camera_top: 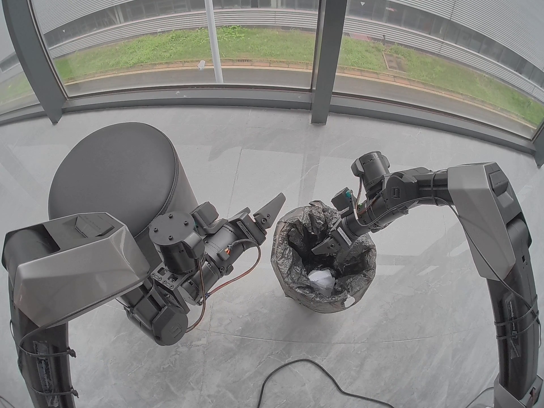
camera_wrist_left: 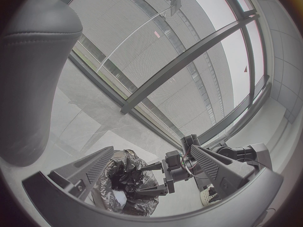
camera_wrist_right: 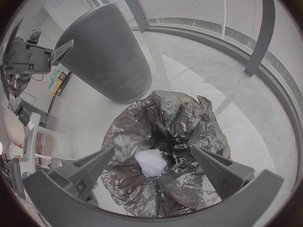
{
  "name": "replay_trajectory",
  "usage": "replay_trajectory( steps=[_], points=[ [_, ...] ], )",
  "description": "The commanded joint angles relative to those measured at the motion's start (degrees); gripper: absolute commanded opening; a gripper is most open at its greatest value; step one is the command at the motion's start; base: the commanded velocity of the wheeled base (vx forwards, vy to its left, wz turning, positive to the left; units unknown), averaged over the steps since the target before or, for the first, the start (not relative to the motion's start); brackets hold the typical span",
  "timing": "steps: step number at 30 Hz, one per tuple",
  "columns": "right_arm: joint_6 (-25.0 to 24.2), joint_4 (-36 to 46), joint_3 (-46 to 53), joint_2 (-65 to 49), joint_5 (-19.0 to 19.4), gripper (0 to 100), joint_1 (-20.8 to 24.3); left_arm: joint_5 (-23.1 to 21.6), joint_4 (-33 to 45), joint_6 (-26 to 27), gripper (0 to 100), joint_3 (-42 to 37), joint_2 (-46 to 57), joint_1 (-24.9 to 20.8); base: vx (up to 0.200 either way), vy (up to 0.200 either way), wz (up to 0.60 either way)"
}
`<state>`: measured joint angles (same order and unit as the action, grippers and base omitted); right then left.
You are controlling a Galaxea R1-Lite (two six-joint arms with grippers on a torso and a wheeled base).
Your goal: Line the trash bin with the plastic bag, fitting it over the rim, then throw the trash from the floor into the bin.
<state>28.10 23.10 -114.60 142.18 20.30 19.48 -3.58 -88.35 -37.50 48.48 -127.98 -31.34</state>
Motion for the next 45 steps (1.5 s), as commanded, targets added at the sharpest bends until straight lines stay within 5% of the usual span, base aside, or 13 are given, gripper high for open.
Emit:
replay_trajectory(
  steps=[1, 8, 13, 15, 19, 22, 29, 32, 35, 39, 40, 43, 45],
  points=[
    [-0.06, 0.01, 0.01, 0.56, 0.01, 100, 0.12, -0.02, -0.07, -0.03, 100, 0.12, -0.17, -0.03, 0.0, 0.0, 0.0],
    [-0.59, -1.13, 0.01, 0.47, -0.08, 100, 0.29, -0.02, -0.07, -0.03, 100, 0.03, 1.24, -0.03, 0.0, 0.0, 0.0],
    [-1.56, 2.21, 0.01, -8.41, 0.01, 100, -4.36, -0.02, -0.07, 2.69, 100, -2.34, 7.92, -0.03, 0.0, 0.0, 0.0],
    [-3.49, 7.48, 0.01, -13.16, 0.01, 100, -5.59, -0.46, -0.07, 4.01, 100, -4.62, 11.26, -0.21, 0.0, 0.0, 0.0],
    [-9.73, 32.8, 0.01, -26.69, -0.43, 100, -7.18, -1.34, 0.02, 8.23, 100, -11.48, 19.96, 0.14, 0.0, 0.0, 0.0],
    [-10.87, 66.55, 0.01, -42.34, -2.54, 100, -7.35, -1.51, 0.02, 10.52, 100, -21.94, 32.0, 3.48, 0.0, 0.0, 0.0],
    [-11.14, 66.9, 0.01, -68.88, -8.78, 100, -7.53, -8.28, 0.1, 16.32, 100, -46.37, 56.52, 19.92, 0.0, 0.0, 0.0],
    [-11.49, 62.59, 0.79, -92.17, -10.37, 100, -10.96, -10.13, 10.3, 17.72, 100, -47.95, 72.25, 28.09, 0.0, 0.0, 0.0],
    [-11.58, 43.78, 32.69, -108.96, -10.01, 100, -17.63, -10.3, 24.19, 19.48, 100, -47.87, 82.8, 30.99, 0.0, 0.0, 0.0],
    [-12.63, 3.35, 76.99, -130.14, -9.75, 100, -20.36, -10.3, 47.12, 21.5, 100, -48.31, 101.52, 31.34, 0.0, 0.0, 0.0],
    [-12.81, 2.3, 78.13, -130.58, -9.75, 100, -20.27, -10.3, 48.0, 21.5, 100, -48.31, 102.31, 31.34, 0.0, 0.0, 0.0],
    [-16.76, -5.08, 94.65, -138.31, -12.12, 100, -17.81, -9.78, 74.02, 21.68, 100, -43.74, 119.72, 31.34, 0.0, 0.0, 0.0],
    [-17.99, -5.26, 98.7, -139.98, -14.32, 100, -18.69, -9.6, 82.9, 22.03, 100, -42.33, 124.81, 31.34, 0.0, 0.0, 0.0]
  ],
)
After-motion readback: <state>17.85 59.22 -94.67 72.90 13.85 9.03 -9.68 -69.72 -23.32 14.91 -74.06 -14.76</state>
